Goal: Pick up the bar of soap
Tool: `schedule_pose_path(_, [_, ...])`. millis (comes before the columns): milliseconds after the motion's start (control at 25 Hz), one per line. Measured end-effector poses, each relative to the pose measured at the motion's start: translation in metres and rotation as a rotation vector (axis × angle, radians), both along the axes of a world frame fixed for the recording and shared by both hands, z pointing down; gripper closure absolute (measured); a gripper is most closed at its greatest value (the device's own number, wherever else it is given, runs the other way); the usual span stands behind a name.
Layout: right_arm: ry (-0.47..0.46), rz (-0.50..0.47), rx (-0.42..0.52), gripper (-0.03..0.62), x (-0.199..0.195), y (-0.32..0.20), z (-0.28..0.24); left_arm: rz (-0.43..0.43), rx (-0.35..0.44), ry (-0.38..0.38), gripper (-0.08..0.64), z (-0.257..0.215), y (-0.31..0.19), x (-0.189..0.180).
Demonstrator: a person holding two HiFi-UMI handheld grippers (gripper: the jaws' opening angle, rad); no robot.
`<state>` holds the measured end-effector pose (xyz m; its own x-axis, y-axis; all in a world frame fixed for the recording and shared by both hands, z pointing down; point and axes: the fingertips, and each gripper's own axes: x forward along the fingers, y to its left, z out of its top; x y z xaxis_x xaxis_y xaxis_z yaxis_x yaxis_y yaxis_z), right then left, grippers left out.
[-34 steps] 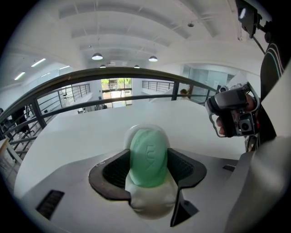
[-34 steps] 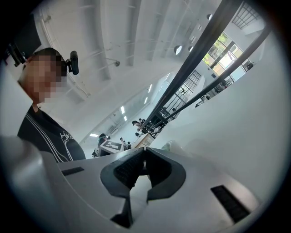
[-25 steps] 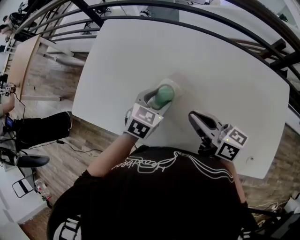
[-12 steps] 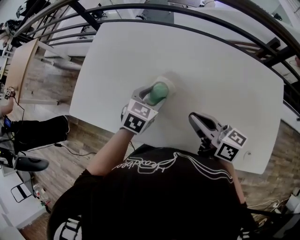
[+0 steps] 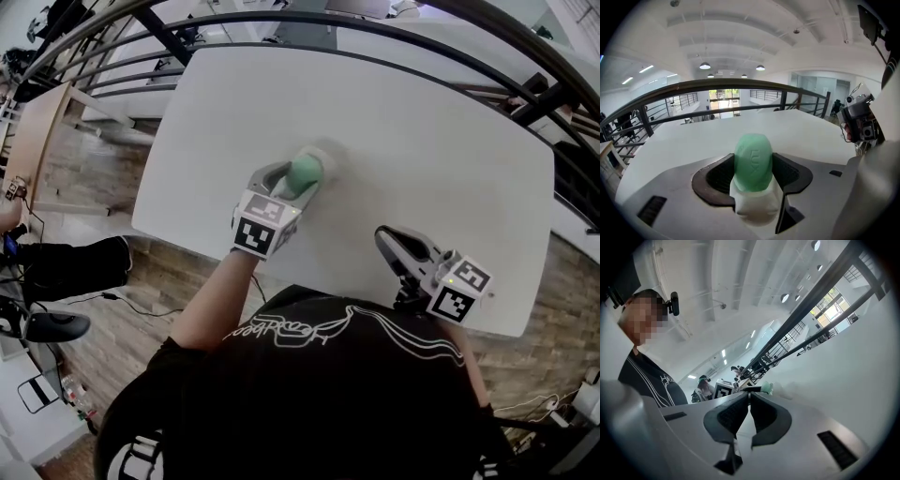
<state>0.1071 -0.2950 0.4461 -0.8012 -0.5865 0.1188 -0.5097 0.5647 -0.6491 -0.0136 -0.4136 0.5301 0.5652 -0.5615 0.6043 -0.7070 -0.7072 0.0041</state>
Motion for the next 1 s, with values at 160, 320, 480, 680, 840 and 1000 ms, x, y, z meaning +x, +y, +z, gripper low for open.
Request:
schedule_pose_path(160, [0.019,0.01,0.023,0.574,0.017,0.019,-0.005,-0.01,0.032,0.036,0.299,-0.015,0.016,0.012])
schedule_pose_path(320, [0.025,0.006,0.044,0.574,0.014,0.027,-0.012,-0.033,0.042,0.104,0.299,-0.026,0.027,0.01])
schedule_pose_path(480, [0.033,-0.001,0.07,0.574,0.012,0.033,-0.022,-0.028,0.065,0.142,0.299,-0.049,0.042,0.01])
schedule_pose_path(680, [0.071,-0.012,0.119,0.574,0.009,0.035,-0.036,-0.009,0.097,0.192,0.299,-0.077,0.06,0.011])
schedule_pose_path(840, [0.084,-0.032,0.159,0.574,0.003,0.037,-0.051,-0.01,0.113,0.258,0.299,-0.104,0.076,0.012])
schedule_pose_path(1000, [0.116,-0.046,0.208,0.574,-0.001,0.038,-0.064,0.004,0.141,0.31,0.299,-0.129,0.093,0.014])
